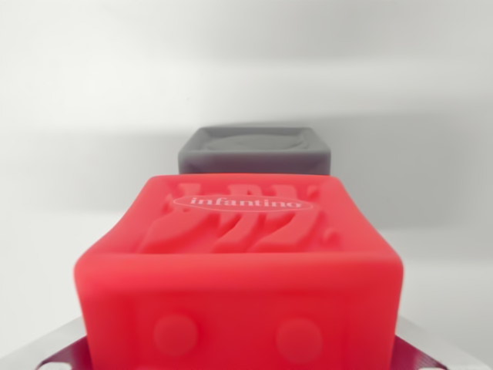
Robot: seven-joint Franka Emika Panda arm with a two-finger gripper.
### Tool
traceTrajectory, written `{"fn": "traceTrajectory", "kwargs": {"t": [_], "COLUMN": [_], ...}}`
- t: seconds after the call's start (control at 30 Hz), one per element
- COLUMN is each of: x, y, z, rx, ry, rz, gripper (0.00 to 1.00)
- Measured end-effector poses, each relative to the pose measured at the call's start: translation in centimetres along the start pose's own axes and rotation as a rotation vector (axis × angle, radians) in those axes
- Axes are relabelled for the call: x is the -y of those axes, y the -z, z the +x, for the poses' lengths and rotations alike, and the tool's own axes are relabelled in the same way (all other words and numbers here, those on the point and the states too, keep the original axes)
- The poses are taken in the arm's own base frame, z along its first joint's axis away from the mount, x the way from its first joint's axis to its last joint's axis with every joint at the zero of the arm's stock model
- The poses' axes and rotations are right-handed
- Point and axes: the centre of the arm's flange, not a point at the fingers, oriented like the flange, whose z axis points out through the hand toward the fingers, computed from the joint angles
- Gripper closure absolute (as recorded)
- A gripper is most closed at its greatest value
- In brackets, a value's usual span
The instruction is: Destack cube
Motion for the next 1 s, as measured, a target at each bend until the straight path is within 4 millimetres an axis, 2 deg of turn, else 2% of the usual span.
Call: {"fn": "traceTrajectory", "kwargs": {"t": [0.63,1.0], "x": [0.0,-0.1], "y": [4.1,7.2], "z": [0.0,0.0], "rx": [-0.001,-0.002], "ry": [-0.001,-0.002], "rz": [0.001,0.001], "gripper": [1.0,1.0]}}
